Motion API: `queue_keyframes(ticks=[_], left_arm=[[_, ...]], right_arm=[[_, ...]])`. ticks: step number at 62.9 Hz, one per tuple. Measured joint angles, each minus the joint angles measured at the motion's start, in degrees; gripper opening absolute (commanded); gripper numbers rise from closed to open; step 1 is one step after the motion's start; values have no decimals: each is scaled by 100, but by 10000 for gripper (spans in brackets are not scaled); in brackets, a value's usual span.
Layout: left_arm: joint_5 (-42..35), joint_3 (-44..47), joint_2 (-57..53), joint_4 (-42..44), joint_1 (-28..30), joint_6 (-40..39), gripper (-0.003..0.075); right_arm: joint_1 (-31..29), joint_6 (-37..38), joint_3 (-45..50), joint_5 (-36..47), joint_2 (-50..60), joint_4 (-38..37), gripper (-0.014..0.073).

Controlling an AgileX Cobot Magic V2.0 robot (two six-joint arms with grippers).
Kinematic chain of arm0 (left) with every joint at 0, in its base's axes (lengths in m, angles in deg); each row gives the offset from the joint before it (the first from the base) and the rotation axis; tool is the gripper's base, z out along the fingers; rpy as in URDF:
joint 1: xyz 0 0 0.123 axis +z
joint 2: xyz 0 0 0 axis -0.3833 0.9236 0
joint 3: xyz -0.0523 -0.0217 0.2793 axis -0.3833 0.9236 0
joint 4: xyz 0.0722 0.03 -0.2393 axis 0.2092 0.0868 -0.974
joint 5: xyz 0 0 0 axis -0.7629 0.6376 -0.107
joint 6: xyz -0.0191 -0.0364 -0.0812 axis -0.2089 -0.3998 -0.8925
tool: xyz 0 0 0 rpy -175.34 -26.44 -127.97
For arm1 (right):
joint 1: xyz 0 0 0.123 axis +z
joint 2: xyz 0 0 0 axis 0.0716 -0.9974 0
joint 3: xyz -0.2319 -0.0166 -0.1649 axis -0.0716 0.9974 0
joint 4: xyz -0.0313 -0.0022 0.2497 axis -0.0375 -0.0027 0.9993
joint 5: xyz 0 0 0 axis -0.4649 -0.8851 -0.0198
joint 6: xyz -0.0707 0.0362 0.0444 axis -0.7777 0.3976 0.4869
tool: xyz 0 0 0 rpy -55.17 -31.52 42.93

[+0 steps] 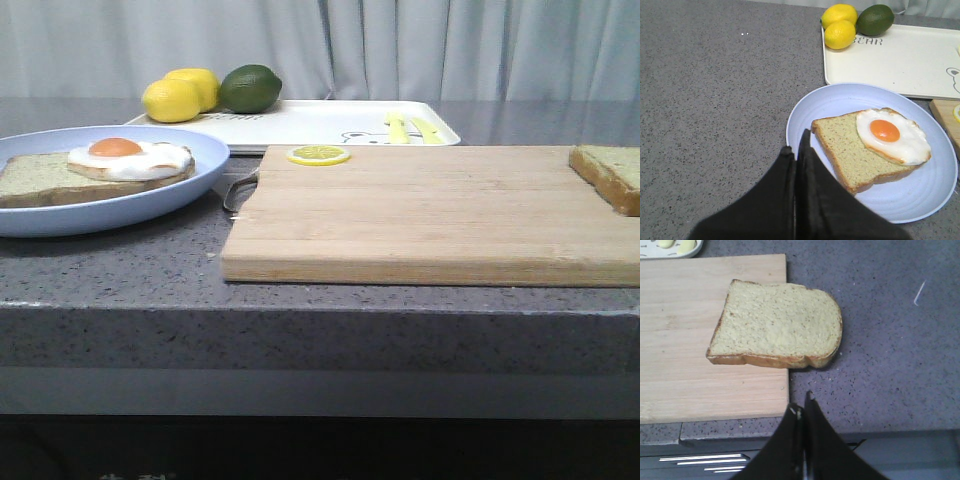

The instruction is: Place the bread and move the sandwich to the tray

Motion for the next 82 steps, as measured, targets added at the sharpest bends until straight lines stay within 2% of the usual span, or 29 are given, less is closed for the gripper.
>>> queue_keyframes(ticks=[8, 14, 20, 26, 29, 34, 62, 82], left_arm=[[0, 0, 13, 0, 0, 0, -8], [0, 0, 13, 0, 0, 0, 73], [0, 0, 13, 0, 0, 0, 240], [0, 0, 13, 0, 0, 0, 389], [0, 0, 13, 0, 0, 0, 425], [0, 0, 13, 0, 0, 0, 429], [0, 0, 13, 0, 0, 0, 428], [0, 0, 13, 0, 0, 0, 428]], right_arm=[[0, 0, 0, -75, -9, 0, -61], [0, 0, 0, -103, -9, 0, 22], [0, 0, 0, -122, -9, 0, 186], [0, -10, 0, -131, -9, 0, 419], [0, -10, 0, -131, -9, 0, 493], [0, -10, 0, -131, -9, 0, 570], [0, -10, 0, -304, -80, 0, 573], [-86, -10, -170, -439, -858, 0, 573]])
